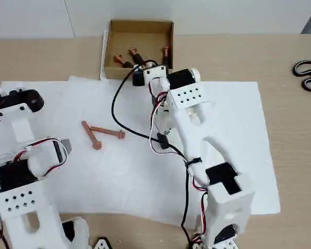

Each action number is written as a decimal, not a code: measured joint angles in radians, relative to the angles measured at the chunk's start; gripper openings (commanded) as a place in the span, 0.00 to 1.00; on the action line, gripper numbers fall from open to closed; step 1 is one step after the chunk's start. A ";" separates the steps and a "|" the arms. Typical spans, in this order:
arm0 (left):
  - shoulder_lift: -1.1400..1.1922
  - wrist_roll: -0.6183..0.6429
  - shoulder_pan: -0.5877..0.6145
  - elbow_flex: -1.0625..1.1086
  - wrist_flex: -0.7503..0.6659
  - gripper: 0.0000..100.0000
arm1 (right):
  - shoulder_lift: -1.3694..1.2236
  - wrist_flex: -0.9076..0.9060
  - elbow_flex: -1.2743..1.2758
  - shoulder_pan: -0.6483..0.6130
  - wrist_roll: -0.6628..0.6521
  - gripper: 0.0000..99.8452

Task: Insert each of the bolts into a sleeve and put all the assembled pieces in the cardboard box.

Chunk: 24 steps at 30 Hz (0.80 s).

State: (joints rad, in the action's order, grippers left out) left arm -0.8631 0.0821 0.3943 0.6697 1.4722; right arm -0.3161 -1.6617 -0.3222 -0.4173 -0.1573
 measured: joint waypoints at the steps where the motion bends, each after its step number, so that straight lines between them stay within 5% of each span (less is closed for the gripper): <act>1: 0.000 0.000 0.000 0.000 0.000 0.21 | 0.000 0.000 0.000 0.000 0.000 0.20; 24: 0.000 0.000 0.000 0.000 0.000 0.21 | -0.199 0.103 0.000 -0.069 0.092 0.20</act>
State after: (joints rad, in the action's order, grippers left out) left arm -0.8631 0.0821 0.3943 0.6697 1.4722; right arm -0.5155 -1.5589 -0.3222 -0.4864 -0.0652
